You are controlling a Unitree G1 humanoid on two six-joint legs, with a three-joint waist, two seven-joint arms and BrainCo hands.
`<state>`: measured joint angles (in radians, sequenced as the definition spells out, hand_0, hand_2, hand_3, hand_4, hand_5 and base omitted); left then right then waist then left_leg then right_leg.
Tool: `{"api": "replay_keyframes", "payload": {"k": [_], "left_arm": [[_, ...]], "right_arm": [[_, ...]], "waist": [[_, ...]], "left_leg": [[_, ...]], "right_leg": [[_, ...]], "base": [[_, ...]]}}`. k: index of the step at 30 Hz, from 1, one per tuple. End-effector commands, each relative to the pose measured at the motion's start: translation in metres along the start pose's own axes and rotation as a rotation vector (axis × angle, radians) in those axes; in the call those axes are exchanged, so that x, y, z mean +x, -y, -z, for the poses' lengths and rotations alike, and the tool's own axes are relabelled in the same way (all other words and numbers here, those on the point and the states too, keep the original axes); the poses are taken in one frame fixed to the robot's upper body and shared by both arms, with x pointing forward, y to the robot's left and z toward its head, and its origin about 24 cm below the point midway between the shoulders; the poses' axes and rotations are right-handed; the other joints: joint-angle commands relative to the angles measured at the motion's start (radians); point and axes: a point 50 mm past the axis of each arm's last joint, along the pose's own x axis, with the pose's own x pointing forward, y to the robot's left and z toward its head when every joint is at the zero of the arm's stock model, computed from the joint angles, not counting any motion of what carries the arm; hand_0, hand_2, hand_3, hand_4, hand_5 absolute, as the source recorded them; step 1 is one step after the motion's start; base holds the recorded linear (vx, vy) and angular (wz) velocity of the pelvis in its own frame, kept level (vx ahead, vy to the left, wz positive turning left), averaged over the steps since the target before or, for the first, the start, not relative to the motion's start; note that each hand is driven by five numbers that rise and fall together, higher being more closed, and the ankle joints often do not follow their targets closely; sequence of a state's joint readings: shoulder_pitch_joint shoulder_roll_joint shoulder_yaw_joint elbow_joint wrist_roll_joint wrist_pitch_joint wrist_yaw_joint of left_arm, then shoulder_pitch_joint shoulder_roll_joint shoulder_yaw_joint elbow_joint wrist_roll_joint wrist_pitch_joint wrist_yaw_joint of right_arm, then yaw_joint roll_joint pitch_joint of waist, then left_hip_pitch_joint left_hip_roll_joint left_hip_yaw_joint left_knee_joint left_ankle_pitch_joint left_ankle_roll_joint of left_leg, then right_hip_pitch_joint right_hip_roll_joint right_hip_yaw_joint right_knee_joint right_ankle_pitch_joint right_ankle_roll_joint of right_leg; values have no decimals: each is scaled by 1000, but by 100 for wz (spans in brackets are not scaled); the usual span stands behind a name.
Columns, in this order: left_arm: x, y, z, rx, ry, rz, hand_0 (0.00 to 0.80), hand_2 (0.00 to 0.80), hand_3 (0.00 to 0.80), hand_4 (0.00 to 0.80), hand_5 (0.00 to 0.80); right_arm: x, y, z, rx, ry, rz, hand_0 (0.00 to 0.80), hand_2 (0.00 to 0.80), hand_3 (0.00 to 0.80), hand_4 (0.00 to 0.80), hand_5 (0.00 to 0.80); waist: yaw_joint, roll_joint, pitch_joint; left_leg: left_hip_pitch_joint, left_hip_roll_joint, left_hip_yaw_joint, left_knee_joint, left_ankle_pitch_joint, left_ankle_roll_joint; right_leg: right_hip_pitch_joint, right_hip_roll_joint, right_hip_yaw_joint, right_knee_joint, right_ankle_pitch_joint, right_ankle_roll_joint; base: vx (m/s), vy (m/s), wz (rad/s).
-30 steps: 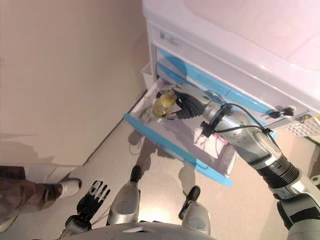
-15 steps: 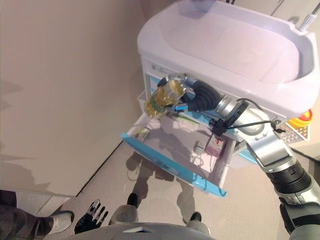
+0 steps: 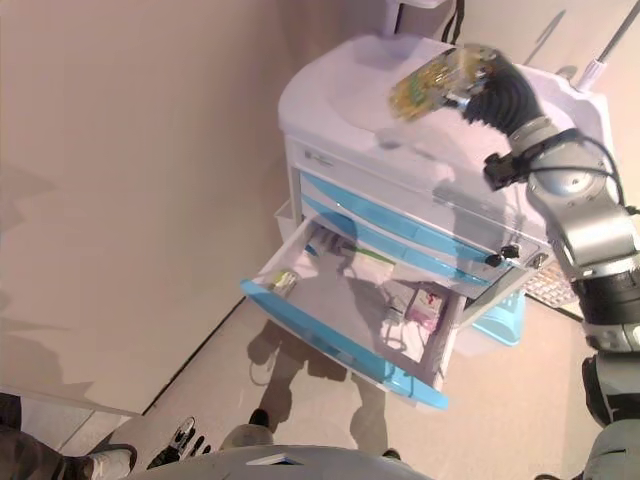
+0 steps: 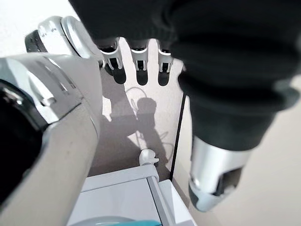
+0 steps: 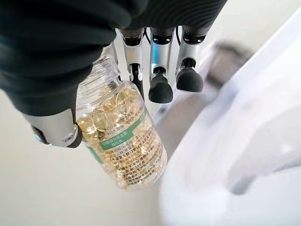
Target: Open the drawer and pick up the medicine
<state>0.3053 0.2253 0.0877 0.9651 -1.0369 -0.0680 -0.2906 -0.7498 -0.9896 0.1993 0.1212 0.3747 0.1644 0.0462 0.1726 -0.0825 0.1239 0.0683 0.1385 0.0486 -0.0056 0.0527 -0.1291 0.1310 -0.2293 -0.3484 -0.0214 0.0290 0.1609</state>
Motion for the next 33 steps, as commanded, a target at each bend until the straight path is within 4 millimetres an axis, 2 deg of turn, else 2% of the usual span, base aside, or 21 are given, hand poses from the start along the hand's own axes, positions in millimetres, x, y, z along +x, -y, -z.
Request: {"api": "replay_keyframes", "payload": {"k": [1, 7, 11, 19, 28, 33], "left_arm": [[1, -6, -20, 84, 16, -13, 0, 0, 0, 0, 0], [2, -6, -28, 106, 13, -23, 0, 0, 0, 0, 0], [2, -6, -32, 115, 9, -31, 0, 0, 0, 0, 0], [3, -5, -37, 128, 5, -33, 0, 0, 0, 0, 0], [4, -4, -36, 137, 0, -31, 0, 0, 0, 0, 0], [3, -6, -36, 143, -6, -27, 0, 0, 0, 0, 0]], "right_arm": [[13, 51, -33, -151, 22, 165, 800, 800, 800, 800, 800], [22, 84, -16, -267, -170, 203, 800, 800, 800, 800, 800], [23, 92, -6, -346, -265, 170, 800, 800, 800, 800, 800], [26, 88, 15, -444, -409, 80, 800, 800, 800, 800, 800], [21, 76, 47, -530, -525, -2, 800, 800, 800, 800, 800], [18, 72, 58, -581, -570, -39, 800, 800, 800, 800, 800]], "waist": [[45, -15, -15], [65, -23, -14], [73, -22, -15], [90, -16, -14], [106, -2, -7], [113, 5, -2]], "left_leg": [[31, 13, -16, 16, -44, 39], [37, 13, -29, 3, -37, 36], [40, 12, -35, -5, -32, 37], [34, 11, -47, -4, -29, 35], [32, 10, -64, -1, -30, 38], [29, 11, -70, 0, -28, 39]], "right_leg": [[-9, -19, -30, 50, 16, -3], [0, -19, -45, 45, 18, -4], [2, -20, -53, 45, 20, -3], [1, -26, -66, 51, 15, -5], [2, -29, -70, 60, 8, -7], [0, -30, -72, 65, 6, -8]], "base": [[9, -17, 3], [7, -13, 6], [2, -7, 2], [4, 0, 2], [7, -2, 3], [-1, 0, 3]]}}
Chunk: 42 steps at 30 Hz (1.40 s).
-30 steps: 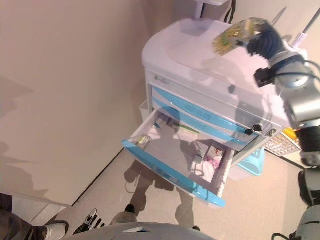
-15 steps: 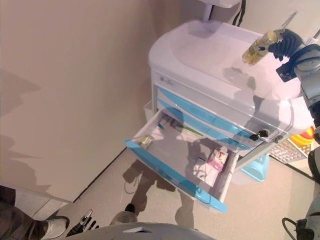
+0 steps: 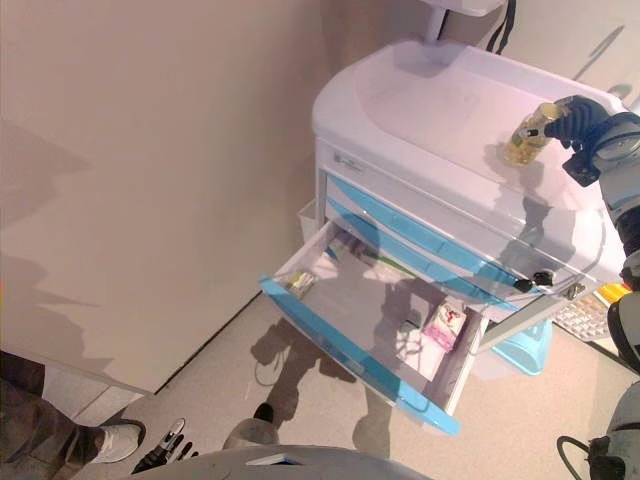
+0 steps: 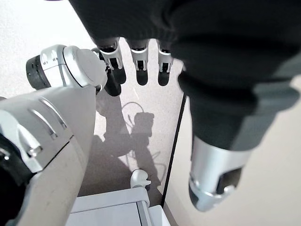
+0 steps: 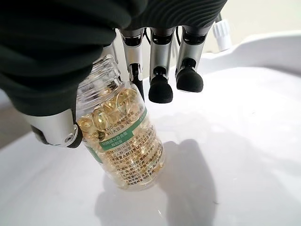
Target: Open the drawer and pick up the medicine
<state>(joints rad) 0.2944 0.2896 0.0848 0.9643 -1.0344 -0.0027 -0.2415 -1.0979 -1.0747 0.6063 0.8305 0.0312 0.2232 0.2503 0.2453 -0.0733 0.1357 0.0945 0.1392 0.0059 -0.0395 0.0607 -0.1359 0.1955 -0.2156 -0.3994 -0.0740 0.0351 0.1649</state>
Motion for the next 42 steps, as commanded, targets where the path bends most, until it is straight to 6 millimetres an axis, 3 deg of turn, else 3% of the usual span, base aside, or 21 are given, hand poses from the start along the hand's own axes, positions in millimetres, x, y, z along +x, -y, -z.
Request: {"api": "replay_keyframes", "payload": {"k": [1, 5, 6, 7, 8, 15, 23, 36, 42], "left_arm": [[2, 2, -19, 107, 22, 29, 0, 0, 0, 0, 0], [1, 0, -20, 109, 19, 25, 0, 0, 0, 0, 0], [1, 0, -20, 110, 18, 25, 0, 0, 0, 0, 0], [0, 0, -19, 110, 16, 27, 0, 0, 0, 0, 0], [0, -1, -18, 109, 15, 28, 0, 0, 0, 0, 0], [0, 0, -18, 114, 9, 38, 0, 0, 0, 0, 0], [-1, 0, -16, 157, -5, 60, 0, 0, 0, 0, 0], [-1, 23, -22, 386, -3, 228, 0, 0, 0, 0, 0], [2, 36, -28, 599, 0, 244, 0, 0, 0, 0, 0]], "right_arm": [[-2, 19, -20, -126, 55, 58, 800, 800, 800, 800, 800], [-1, 15, -16, -186, 29, 46, 800, 800, 800, 800, 800], [-1, 15, -16, -201, 28, 54, 722, 722, 722, 722, 722], [-1, 16, -17, -216, 30, 65, 232, 232, 232, 232, 232], [-1, 16, -17, -218, 28, 67, 0, 0, 0, 0, 0], [-1, 17, -21, -221, 35, 96, 0, 0, 0, 0, 0], [-8, 34, -34, -201, 95, 209, 0, 0, 0, 0, 0], [-55, 99, -87, -136, 316, 508, 0, 0, 0, 0, 0], [-73, 105, -104, -110, 442, 572, 0, 0, 0, 0, 0]], "waist": [[42, -4, -12], [45, -1, -10], [46, -1, -10], [46, 0, -11], [46, 0, -12], [43, 2, -13], [35, 2, -15], [-26, -2, -33], [-68, 2, -50]], "left_leg": [[1, 10, -29, 35, -36, 45], [4, 11, -31, 32, -35, 46], [5, 11, -31, 31, -34, 47], [7, 10, -31, 30, -34, 47], [7, 10, -31, 30, -33, 47], [7, 11, -27, 34, -34, 48], [12, 12, -20, 34, -34, 49], [22, 20, 32, 39, -41, 50], [25, 23, 66, 42, -45, 50]], "right_leg": [[-65, -44, -21, 118, 0, -12], [-63, -44, -24, 120, -1, -11], [-63, -44, -24, 120, 0, -11], [-61, -43, -23, 119, 0, -12], [-61, -43, -22, 119, 0, -11], [-62, -44, -17, 121, 0, -11], [-60, -43, -8, 120, 2, -11], [-76, -35, 42, 115, 8, -7], [-90, -31, 73, 115, 10, -5]], "base": [[-5, -4, 6], [0, -4, 2], [0, 0, 0], [0, 0, 0], [0, 0, 0], [0, 0, 0], [0, 0, 0], [-3, -3, -9], [-18, -10, -17]]}}
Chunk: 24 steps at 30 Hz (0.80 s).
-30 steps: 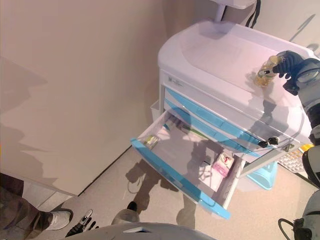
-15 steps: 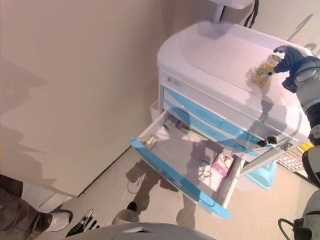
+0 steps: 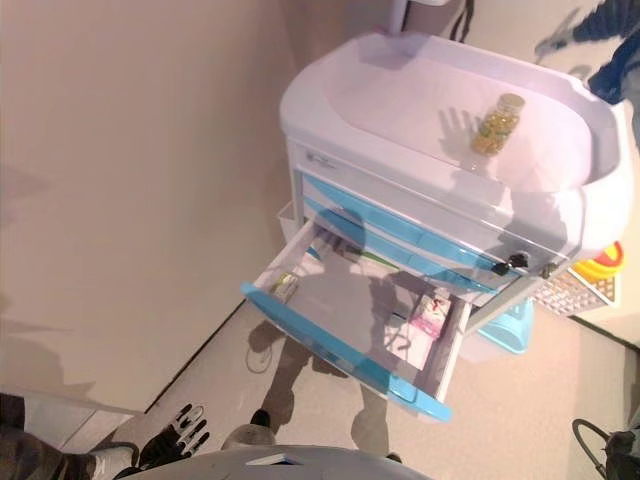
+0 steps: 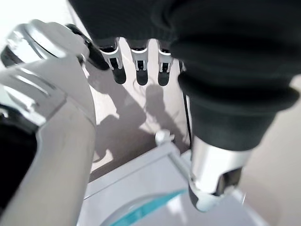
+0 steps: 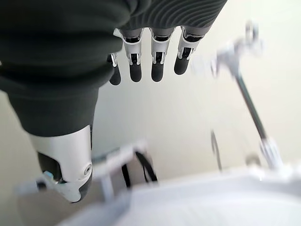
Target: Open the drawer and pick up the medicine
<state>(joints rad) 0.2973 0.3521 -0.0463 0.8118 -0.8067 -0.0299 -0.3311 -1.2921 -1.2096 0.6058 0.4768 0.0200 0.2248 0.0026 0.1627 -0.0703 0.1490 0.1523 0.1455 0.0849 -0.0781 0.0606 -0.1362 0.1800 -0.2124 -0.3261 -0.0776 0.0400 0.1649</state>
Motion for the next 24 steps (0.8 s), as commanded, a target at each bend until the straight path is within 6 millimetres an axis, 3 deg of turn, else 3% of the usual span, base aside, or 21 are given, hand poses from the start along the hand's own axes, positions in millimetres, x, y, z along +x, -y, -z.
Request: {"api": "replay_keyframes", "payload": {"k": [1, 7, 13, 18, 20, 24], "left_arm": [[-1, -3, -15, 273, -17, 5, 0, 0, 0, 0, 0], [4, 1, -26, 512, -43, 6, 0, 0, 0, 0, 0], [13, 4, -31, 803, -130, -7, 0, 0, 0, 0, 0], [20, 9, -43, 1249, -152, -12, 0, 0, 0, 0, 0], [25, 19, -56, 1455, -129, 21, 0, 0, 0, 0, 0], [33, 41, -73, 1591, -77, 69, 0, 0, 0, 0, 0]], "right_arm": [[-4, 24, -18, -37, 88, 105, 0, 0, 0, 0, 0], [-23, 14, -31, 89, 207, 108, 0, 0, 0, 0, 0], [-57, -29, -21, 261, 263, -49, 0, 0, 0, 0, 0], [-94, -64, -16, 409, 324, -264, 0, 0, 0, 0, 0], [-113, -78, -20, 499, 367, -390, 0, 0, 0, 0, 0], [-141, -104, -17, 648, 380, -546, 0, 0, 0, 0, 0]], "waist": [[8, -1, -65], [-51, 17, -73], [-120, 31, -73], [-186, 44, -65], [-226, 50, -58], [-278, 55, -41]], "left_leg": [[-32, 16, -9, 82, -45, 50], [-25, 21, 29, 86, -53, 51], [-17, 26, 76, 88, -62, 52], [-4, 31, 126, 90, -73, 53], [-3, 31, 146, 96, -81, 54], [3, 31, 185, 111, -98, 59]], "right_leg": [[-77, -34, 5, 119, 5, -5], [-92, -30, 41, 123, 2, -3], [-113, -25, 84, 124, 3, 1], [-135, -20, 120, 128, 5, 8], [-152, -17, 142, 134, 6, 13], [-176, -11, 179, 141, 10, 19]], "base": [[-24, -11, -14], [-24, -11, -18], [-30, -14, -19], [-18, -26, -22], [-28, -41, -23], [-14, -62, -28]]}}
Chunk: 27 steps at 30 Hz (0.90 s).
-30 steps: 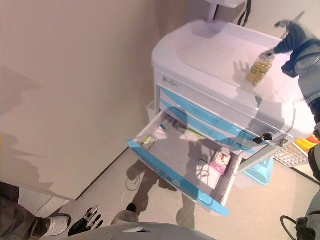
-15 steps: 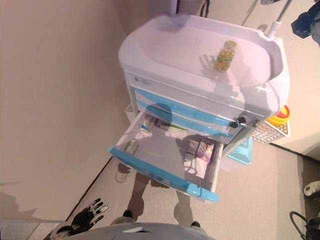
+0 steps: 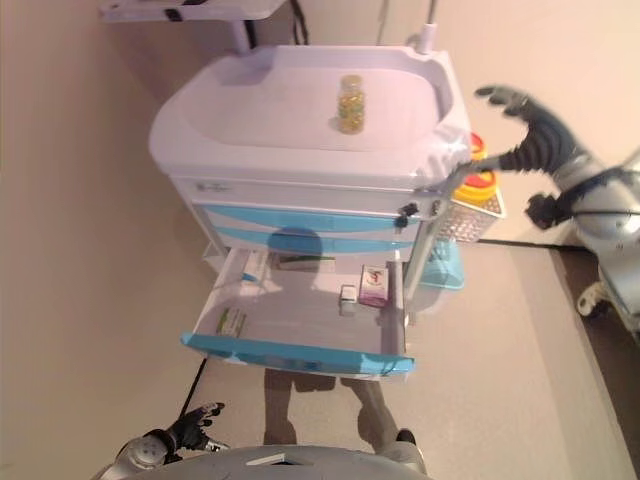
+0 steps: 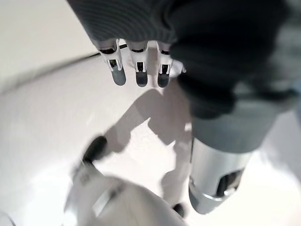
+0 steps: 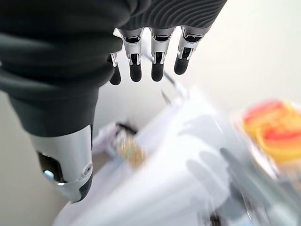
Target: Open the drawer and pick up the medicine
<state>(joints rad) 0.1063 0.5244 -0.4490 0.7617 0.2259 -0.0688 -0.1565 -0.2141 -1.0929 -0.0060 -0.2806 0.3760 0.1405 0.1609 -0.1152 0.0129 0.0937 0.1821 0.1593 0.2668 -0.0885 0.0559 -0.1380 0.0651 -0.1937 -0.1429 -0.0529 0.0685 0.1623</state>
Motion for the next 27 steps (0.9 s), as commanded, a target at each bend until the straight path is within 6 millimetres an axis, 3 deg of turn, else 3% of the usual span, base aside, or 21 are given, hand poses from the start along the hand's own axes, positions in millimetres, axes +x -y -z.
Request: {"api": "replay_keyframes", "payload": {"k": [1, 9, 14, 20, 24, 27], "left_arm": [[0, -37, -14, 171, 37, -80, 0, 0, 0, 0, 0], [8, -56, -46, 235, 134, -170, 0, 0, 0, 0, 0], [4, -91, -63, 192, 198, -285, 0, 0, 0, 0, 0], [-7, -129, -61, 55, 225, -372, 0, 0, 0, 0, 0], [-16, -150, -51, -80, 218, -431, 0, 0, 0, 0, 0], [-29, -178, -47, -206, 241, -494, 0, 0, 0, 0, 0]], "right_arm": [[-6, -11, -22, 94, 193, -81, 0, 0, 0, 0, 0], [-29, -71, -9, 378, 265, -506, 0, 0, 0, 0, 0], [-35, -101, 6, 517, 206, -748, 0, 0, 0, 0, 0], [-47, -125, 32, 663, 84, -870, 0, 0, 0, 0, 0], [-55, -129, 51, 719, -12, -882, 0, 0, 0, 0, 0], [-60, -129, 63, 746, -58, -862, 0, 0, 0, 0, 0]], "waist": [[-12, -28, 17], [-88, -28, 50], [-114, -20, 91], [-152, -7, 149], [-187, 7, 185], [-220, 8, 225]], "left_leg": [[-25, 18, 12, 123, -95, 62], [-30, 28, 76, 155, -111, 60], [-60, 33, 88, 183, -114, 52], [-97, 36, 107, 210, -111, 42], [-100, 33, 114, 225, -127, 32], [-129, 35, 133, 245, -125, 25]], "right_leg": [[-65, -28, 3, 116, -16, 22], [-117, -16, 58, 127, -1, 28], [-171, -14, 89, 153, 3, 22], [-235, -11, 128, 178, 9, 13], [-259, -10, 149, 201, -11, 14], [-303, -2, 179, 216, -13, 8]], "base": [[-3, -74, -31], [-18, -60, -28], [-50, -8, -18], [-65, 52, -16], [36, 124, -13], [-45, 109, -23]]}}
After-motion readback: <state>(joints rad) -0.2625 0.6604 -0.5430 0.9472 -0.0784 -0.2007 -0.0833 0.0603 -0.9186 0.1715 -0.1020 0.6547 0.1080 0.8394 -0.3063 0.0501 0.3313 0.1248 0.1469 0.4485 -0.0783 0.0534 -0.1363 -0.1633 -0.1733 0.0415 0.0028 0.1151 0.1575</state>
